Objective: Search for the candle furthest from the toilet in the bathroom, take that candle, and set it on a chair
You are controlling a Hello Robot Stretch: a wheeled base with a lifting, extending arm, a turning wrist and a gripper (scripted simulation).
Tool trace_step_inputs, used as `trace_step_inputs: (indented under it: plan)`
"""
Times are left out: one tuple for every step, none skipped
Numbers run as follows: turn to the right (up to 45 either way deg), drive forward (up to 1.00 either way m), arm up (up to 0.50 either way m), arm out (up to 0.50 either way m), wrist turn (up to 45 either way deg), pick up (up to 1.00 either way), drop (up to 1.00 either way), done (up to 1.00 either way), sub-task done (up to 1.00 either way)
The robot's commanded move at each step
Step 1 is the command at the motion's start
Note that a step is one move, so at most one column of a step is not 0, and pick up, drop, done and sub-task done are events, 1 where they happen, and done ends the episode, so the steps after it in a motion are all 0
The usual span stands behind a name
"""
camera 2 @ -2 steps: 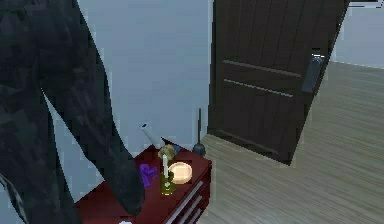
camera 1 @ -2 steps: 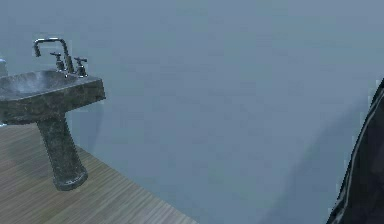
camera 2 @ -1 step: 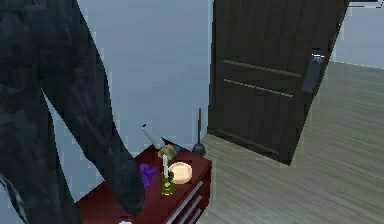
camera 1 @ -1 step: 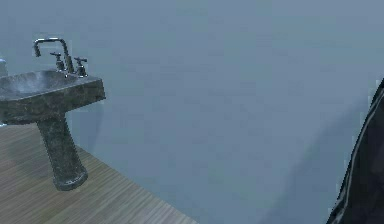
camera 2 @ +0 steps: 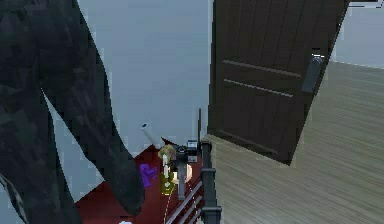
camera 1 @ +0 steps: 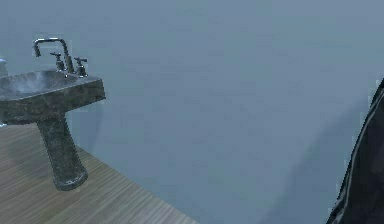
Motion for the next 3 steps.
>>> trace_step_inputs:
  plan:
    - [0.0, 0.00, 0.00, 0.00, 45.0, 0.00, 0.00, 0.00, 0.00]
    - [0.0, 0.00, 0.00, 0.00, 45.0, 0.00, 0.00, 0.00, 0.00]
    - [0.0, 0.00, 0.00, 0.00, 45.0, 0.00, 0.00, 0.00, 0.00]
